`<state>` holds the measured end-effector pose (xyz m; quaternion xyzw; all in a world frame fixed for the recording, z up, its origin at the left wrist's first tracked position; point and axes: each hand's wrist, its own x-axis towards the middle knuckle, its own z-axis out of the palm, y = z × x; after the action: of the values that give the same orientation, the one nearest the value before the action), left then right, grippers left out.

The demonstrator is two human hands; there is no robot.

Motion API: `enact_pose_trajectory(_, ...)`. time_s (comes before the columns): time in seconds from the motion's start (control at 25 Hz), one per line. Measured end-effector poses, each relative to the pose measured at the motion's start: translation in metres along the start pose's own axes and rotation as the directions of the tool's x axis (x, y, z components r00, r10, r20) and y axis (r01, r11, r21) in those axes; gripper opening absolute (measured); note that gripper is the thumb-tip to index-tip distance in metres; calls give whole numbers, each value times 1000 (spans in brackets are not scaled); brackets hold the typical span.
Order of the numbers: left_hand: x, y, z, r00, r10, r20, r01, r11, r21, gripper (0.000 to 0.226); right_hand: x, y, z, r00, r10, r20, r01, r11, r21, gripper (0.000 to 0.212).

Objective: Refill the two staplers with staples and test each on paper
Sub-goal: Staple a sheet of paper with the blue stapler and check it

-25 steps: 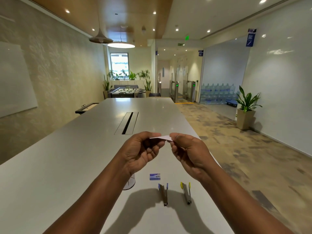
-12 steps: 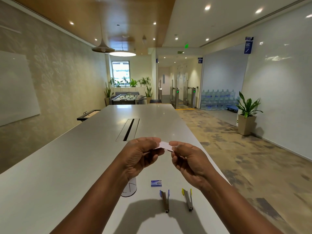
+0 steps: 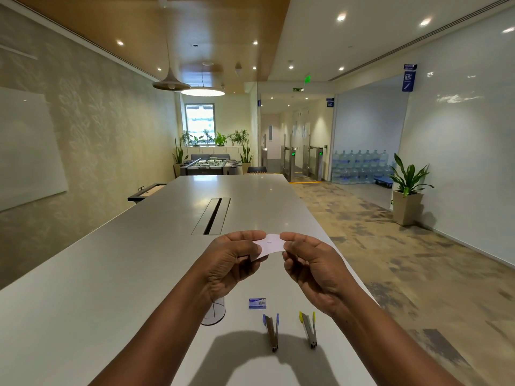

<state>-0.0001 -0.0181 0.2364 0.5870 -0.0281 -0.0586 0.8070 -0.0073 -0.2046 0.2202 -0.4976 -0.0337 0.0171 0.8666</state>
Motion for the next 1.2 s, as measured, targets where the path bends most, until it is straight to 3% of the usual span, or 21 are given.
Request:
enact_pose_trajectory(0.32,-2,-1,1,999,38,4,-38,999,-23,31,-5,2,1,998,-55,34,58,996,-71,22)
enact_pose_trajectory(0.6,-6,1,2,998,57,0,-57,998,-13,20,-4,8,0,999,-45,2,44,994,-97,21)
enact_pose_trajectory(0.96,-4,-10,1,995,-63,-78,49,984,-172,18,-1,7,3,998,-61,-1,61,996,-68,17)
enact_pose_trajectory(1.2,-1,-15,-2,998,-36,-58,26,985,-168,21,1,11,1,995,-97,0,95,981,-169,22)
